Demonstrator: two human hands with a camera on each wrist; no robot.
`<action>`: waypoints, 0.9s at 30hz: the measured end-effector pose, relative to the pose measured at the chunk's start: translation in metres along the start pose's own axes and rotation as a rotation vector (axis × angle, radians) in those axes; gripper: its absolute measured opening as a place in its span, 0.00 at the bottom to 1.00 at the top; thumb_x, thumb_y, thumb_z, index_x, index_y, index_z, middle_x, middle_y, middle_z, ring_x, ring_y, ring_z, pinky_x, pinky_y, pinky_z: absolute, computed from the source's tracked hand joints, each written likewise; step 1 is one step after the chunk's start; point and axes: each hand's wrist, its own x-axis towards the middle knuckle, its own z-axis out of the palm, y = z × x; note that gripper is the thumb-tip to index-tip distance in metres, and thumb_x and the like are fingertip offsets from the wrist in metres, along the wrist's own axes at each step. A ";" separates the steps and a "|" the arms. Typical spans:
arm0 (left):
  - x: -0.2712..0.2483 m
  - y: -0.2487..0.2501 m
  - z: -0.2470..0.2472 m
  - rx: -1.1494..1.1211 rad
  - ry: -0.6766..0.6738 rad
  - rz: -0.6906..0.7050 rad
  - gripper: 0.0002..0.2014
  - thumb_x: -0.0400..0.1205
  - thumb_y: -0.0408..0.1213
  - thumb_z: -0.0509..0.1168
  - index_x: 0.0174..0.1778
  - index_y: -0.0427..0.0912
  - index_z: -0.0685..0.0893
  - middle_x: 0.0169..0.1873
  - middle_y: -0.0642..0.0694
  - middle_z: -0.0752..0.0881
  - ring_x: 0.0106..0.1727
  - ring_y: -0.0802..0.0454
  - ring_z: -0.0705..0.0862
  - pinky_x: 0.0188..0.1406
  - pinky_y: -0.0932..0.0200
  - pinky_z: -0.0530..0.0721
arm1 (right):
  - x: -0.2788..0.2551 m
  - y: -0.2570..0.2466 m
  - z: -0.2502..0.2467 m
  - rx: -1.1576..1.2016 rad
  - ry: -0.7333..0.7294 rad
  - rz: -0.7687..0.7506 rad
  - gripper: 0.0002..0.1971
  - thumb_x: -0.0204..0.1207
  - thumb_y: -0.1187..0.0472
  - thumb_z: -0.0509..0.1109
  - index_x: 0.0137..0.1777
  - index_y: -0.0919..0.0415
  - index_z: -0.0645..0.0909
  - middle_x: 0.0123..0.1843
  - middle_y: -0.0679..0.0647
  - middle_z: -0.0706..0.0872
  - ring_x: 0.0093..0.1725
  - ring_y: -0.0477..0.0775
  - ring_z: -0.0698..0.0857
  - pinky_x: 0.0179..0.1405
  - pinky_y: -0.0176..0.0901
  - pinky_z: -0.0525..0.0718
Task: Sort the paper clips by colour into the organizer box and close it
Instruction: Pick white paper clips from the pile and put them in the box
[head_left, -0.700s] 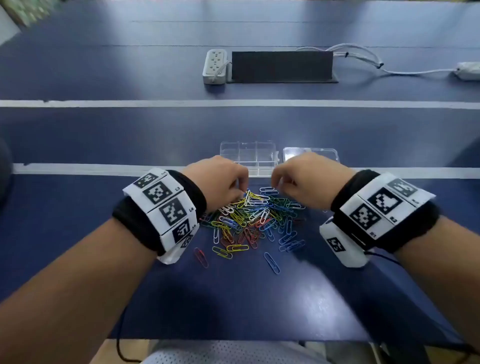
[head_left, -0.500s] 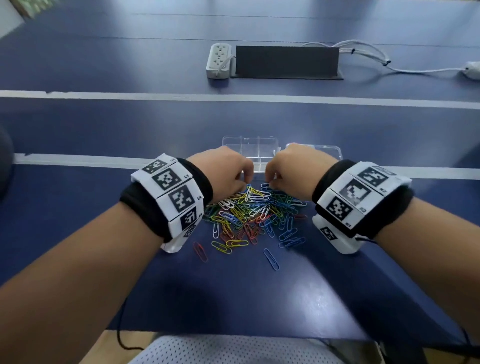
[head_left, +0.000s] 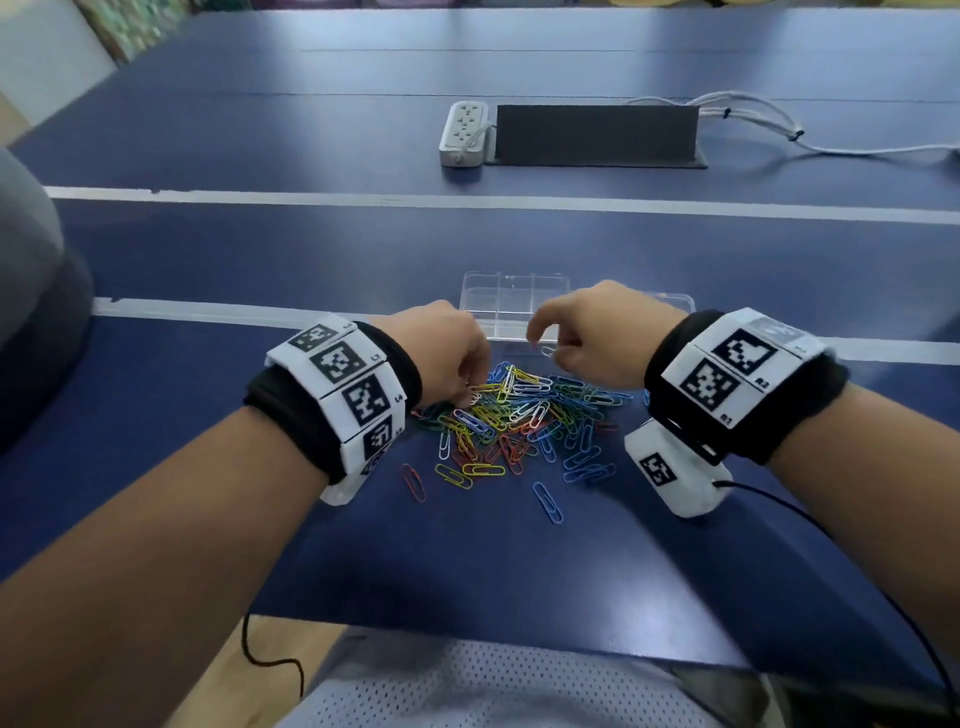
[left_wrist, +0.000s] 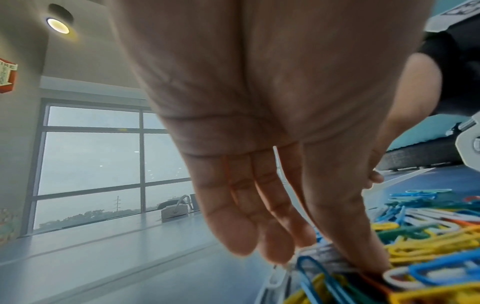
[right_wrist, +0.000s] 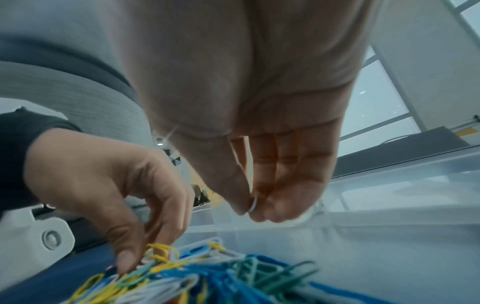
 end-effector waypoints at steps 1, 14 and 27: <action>-0.001 0.000 0.001 -0.011 0.006 -0.004 0.09 0.75 0.40 0.73 0.50 0.47 0.88 0.40 0.54 0.81 0.44 0.53 0.79 0.43 0.62 0.75 | 0.001 -0.004 0.001 0.004 0.003 -0.032 0.16 0.77 0.63 0.63 0.60 0.49 0.83 0.54 0.54 0.87 0.54 0.58 0.85 0.55 0.46 0.83; -0.004 -0.026 0.003 -0.210 0.053 0.053 0.11 0.79 0.33 0.63 0.51 0.52 0.86 0.34 0.56 0.86 0.35 0.61 0.79 0.48 0.62 0.80 | 0.021 -0.027 0.008 -0.162 -0.054 -0.214 0.10 0.75 0.61 0.69 0.52 0.51 0.89 0.36 0.44 0.77 0.43 0.50 0.78 0.30 0.32 0.68; -0.017 -0.028 0.004 -0.289 0.048 0.003 0.13 0.80 0.31 0.57 0.48 0.53 0.83 0.32 0.53 0.84 0.37 0.54 0.80 0.48 0.59 0.80 | 0.008 -0.010 0.007 0.347 -0.011 0.052 0.03 0.73 0.61 0.71 0.40 0.54 0.84 0.37 0.53 0.92 0.28 0.49 0.87 0.41 0.46 0.90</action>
